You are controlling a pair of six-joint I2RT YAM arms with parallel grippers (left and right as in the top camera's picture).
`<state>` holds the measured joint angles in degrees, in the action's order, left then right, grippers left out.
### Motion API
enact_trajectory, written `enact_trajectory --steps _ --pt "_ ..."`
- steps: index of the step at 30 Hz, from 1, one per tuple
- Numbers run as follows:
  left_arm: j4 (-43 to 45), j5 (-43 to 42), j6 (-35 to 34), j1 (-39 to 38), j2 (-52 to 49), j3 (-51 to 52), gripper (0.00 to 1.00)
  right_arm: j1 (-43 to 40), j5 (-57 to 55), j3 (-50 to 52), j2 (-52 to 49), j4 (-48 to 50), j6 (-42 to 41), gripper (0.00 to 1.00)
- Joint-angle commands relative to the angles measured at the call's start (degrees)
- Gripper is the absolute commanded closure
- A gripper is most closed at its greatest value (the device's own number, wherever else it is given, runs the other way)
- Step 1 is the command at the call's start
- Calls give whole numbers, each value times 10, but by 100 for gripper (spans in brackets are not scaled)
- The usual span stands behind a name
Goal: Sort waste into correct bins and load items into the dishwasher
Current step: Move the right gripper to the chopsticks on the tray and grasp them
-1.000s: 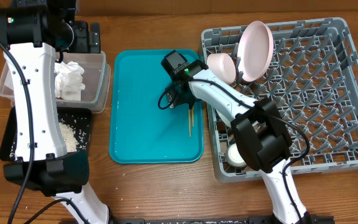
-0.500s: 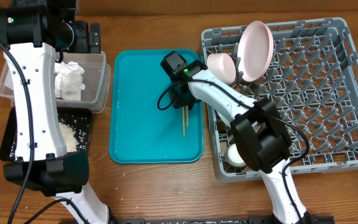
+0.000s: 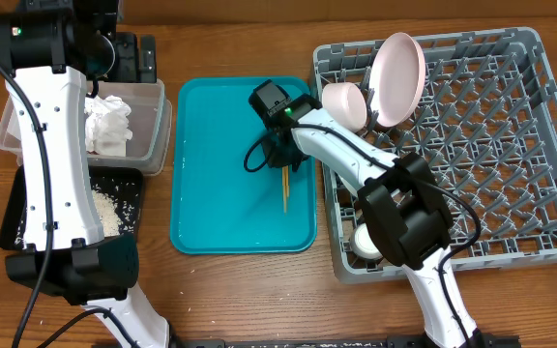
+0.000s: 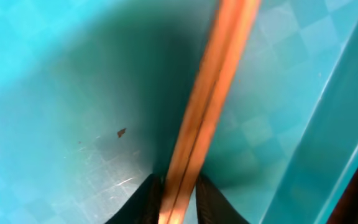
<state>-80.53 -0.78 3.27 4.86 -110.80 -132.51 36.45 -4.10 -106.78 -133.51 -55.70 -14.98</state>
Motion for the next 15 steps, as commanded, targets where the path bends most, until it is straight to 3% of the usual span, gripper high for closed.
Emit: enact_trajectory --steps 1,15 --pt "2 3 -7 -4 -5 -10 0 6 8 5 -24 -3 0 81" --pt "2 3 -7 -4 -5 -10 0 6 1 -42 -24 -47 4 84"
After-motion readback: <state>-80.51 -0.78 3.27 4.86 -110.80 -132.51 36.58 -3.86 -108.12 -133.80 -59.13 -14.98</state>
